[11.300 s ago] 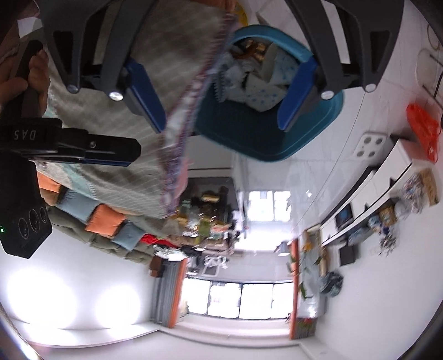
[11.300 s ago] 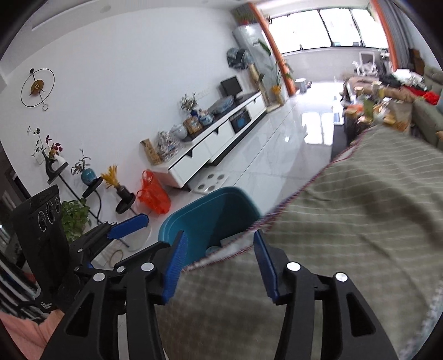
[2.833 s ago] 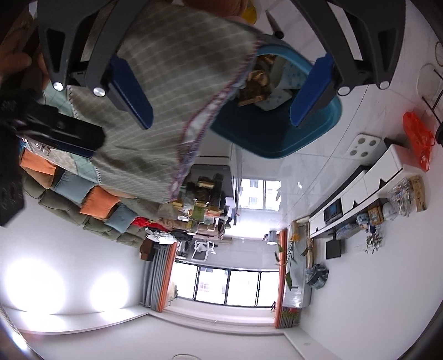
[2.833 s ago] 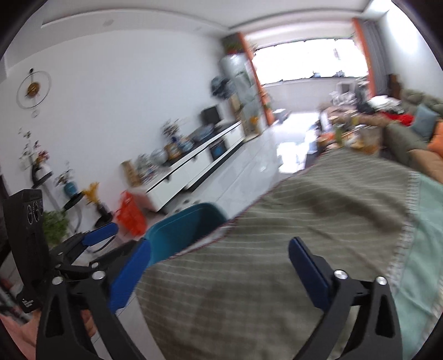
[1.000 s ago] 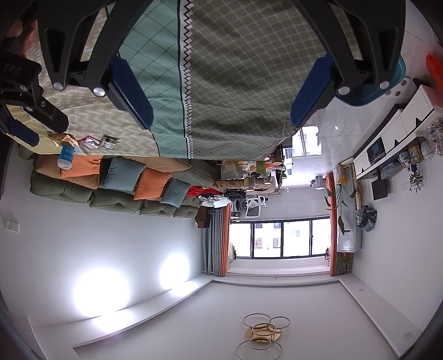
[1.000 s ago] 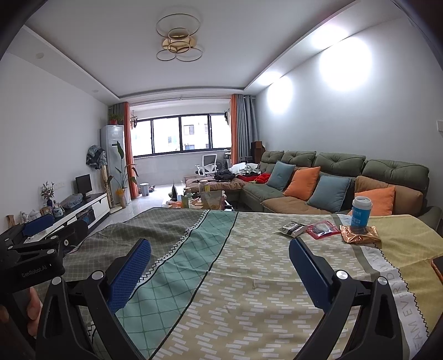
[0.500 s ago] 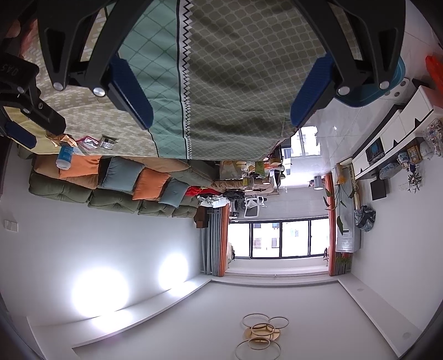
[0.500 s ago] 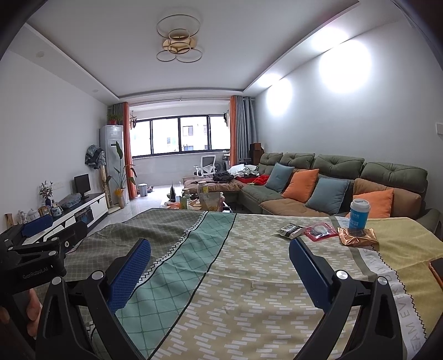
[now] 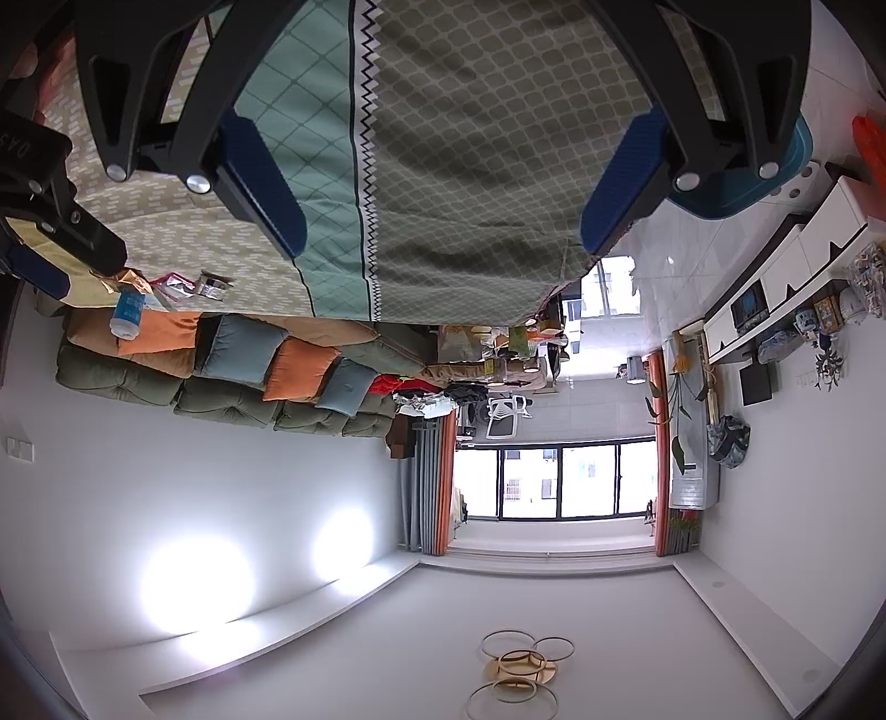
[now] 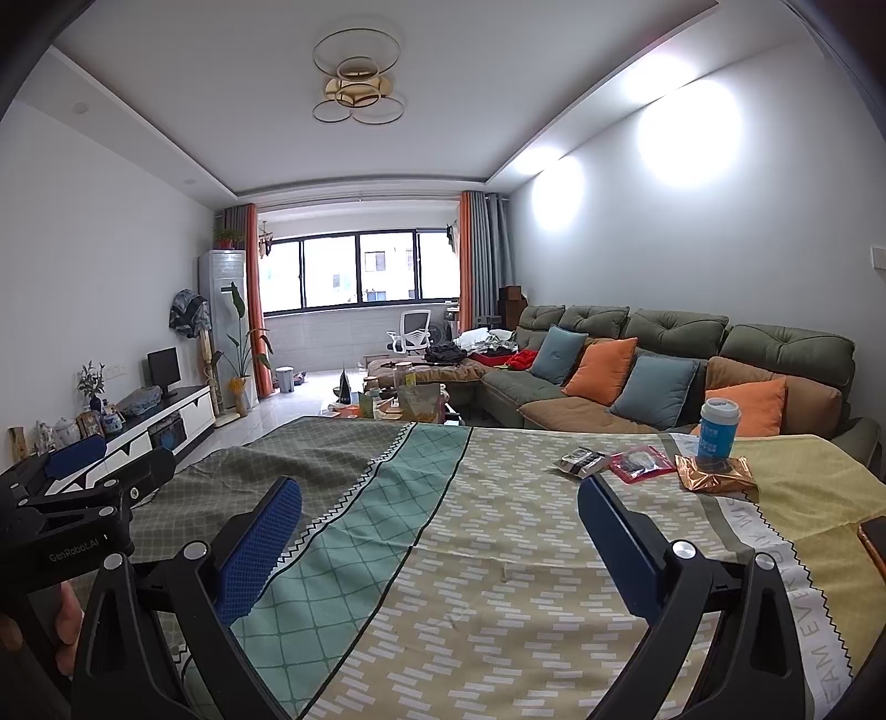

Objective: Collect trash

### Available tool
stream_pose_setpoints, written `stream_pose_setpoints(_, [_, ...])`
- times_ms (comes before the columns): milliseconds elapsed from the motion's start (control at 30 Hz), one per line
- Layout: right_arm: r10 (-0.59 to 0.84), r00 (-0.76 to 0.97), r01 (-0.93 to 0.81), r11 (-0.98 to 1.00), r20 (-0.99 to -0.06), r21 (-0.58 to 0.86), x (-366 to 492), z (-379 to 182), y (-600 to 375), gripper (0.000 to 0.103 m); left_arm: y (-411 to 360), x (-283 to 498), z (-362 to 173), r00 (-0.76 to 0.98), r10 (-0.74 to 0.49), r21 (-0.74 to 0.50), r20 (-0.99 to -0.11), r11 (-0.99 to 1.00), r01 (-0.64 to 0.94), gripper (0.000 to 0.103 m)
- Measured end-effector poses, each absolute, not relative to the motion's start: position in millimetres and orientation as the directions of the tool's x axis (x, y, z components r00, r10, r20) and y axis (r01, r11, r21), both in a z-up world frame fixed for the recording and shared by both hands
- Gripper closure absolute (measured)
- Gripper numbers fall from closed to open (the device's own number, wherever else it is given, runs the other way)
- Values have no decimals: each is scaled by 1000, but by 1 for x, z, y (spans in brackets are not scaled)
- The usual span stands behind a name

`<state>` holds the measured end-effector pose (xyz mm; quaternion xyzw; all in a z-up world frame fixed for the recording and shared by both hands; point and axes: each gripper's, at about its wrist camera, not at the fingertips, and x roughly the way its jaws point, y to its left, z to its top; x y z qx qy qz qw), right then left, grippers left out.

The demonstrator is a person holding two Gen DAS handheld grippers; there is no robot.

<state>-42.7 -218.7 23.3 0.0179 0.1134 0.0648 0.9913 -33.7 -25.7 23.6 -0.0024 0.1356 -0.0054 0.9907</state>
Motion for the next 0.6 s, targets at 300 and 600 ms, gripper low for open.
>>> stream_pose_setpoints(300, [134,966,-126,991,-221,50,-43,26,-218,4,-26,-33,22,964,-9,-8,-266,1000,7,3])
stream_pose_setpoints(600, [131,967,-124,991,-220,48,-43,27,-219,4,-26,-33,21,963,-7,-7,-268,1000,5,3])
